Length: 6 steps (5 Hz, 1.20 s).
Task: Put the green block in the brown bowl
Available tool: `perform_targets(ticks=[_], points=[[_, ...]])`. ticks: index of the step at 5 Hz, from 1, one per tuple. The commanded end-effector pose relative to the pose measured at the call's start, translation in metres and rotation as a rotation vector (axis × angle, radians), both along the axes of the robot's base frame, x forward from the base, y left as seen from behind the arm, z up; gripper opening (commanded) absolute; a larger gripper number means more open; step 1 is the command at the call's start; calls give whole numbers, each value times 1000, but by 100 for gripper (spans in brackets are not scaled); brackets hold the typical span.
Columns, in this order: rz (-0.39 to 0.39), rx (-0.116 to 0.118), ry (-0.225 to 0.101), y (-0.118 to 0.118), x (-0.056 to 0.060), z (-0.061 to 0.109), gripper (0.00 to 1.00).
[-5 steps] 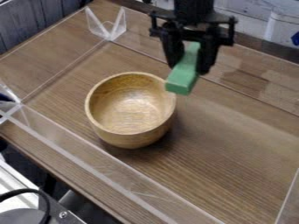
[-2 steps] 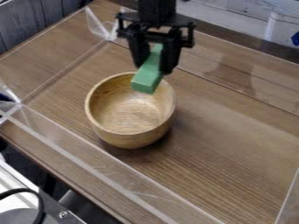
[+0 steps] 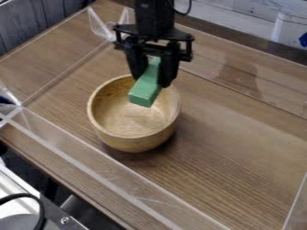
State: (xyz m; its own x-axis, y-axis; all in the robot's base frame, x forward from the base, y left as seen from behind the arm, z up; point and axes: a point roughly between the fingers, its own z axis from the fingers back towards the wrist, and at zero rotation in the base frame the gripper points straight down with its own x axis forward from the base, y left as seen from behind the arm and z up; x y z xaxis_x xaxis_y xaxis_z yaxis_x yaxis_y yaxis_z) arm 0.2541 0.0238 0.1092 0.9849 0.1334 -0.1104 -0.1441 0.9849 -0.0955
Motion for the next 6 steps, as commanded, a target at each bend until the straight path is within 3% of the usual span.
perform_targets(ticks=[1, 4, 6], points=[[-13, -5, -58, -13, 12, 18, 0], [-25, 1, -40, -4, 7, 2, 0], [-35, -7, -38, -6, 7, 0, 0]])
